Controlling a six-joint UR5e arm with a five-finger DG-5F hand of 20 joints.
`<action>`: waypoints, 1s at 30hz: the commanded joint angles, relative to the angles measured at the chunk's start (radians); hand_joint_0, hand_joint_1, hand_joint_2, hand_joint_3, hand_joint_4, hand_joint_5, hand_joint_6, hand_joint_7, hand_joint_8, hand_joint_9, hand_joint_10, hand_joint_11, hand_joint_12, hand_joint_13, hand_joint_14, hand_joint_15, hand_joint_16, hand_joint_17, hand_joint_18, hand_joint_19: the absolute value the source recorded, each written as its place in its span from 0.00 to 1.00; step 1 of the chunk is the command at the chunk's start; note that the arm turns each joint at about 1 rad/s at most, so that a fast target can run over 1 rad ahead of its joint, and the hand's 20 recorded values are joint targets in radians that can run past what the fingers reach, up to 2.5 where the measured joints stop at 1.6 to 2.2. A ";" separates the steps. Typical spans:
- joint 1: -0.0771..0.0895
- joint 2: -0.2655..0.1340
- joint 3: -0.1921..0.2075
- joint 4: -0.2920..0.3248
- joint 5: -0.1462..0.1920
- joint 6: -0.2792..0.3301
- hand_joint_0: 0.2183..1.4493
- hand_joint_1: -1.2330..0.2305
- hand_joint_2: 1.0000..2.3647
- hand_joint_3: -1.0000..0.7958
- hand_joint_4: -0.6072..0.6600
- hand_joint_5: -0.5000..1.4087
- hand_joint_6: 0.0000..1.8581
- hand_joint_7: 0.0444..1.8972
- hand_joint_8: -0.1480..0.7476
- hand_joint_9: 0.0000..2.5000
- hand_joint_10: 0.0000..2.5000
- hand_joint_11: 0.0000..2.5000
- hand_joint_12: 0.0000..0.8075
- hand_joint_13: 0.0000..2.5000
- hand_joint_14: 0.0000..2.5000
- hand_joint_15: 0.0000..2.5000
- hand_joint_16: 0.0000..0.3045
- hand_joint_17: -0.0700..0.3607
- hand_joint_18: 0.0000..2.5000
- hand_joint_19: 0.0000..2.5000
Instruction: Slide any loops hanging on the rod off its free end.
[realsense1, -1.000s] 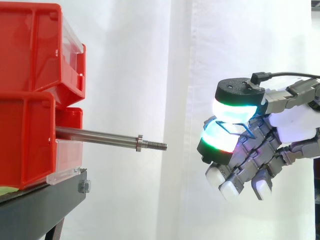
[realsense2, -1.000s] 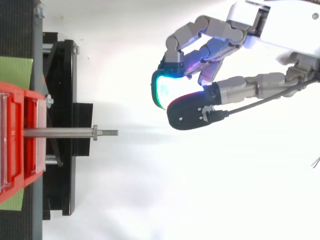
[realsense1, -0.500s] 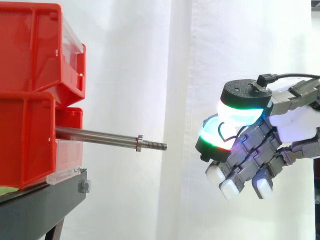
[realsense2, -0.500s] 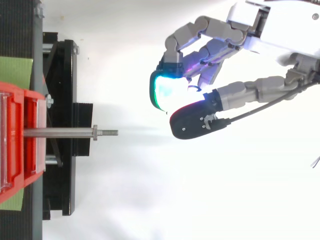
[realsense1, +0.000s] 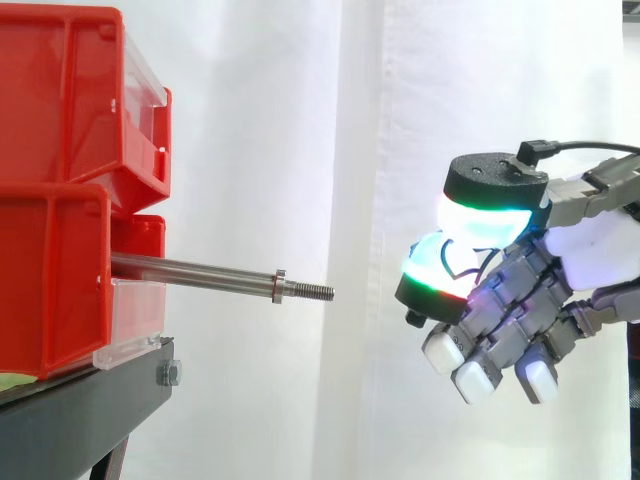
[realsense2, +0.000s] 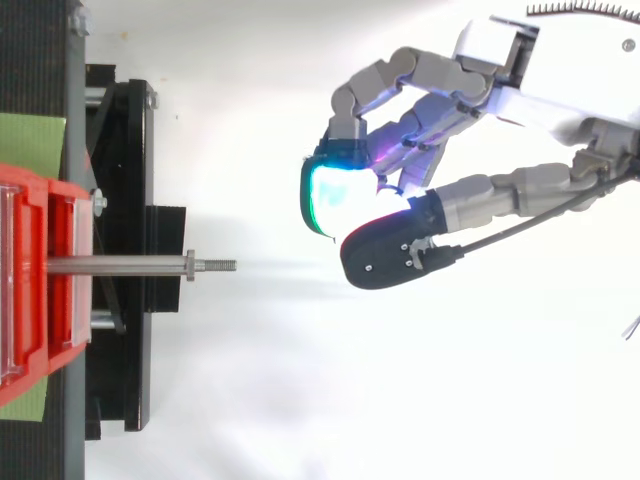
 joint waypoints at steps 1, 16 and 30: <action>0.004 0.000 0.000 -0.020 0.000 0.010 0.32 0.36 0.01 0.43 0.58 0.19 0.49 0.57 0.53 0.37 0.00 0.13 0.42 0.36 0.01 0.14 0.16 0.41 0.36 0.26; 0.010 0.000 0.000 -0.040 0.003 0.011 0.30 0.38 0.01 0.46 0.57 0.20 0.49 0.58 0.57 0.40 0.00 0.13 0.47 0.37 0.00 0.14 0.20 0.48 0.39 0.25; 0.013 0.000 0.000 -0.040 0.003 0.011 0.29 0.41 0.00 0.46 0.56 0.20 0.49 0.58 0.59 0.40 0.00 0.13 0.51 0.37 0.00 0.14 0.21 0.50 0.39 0.26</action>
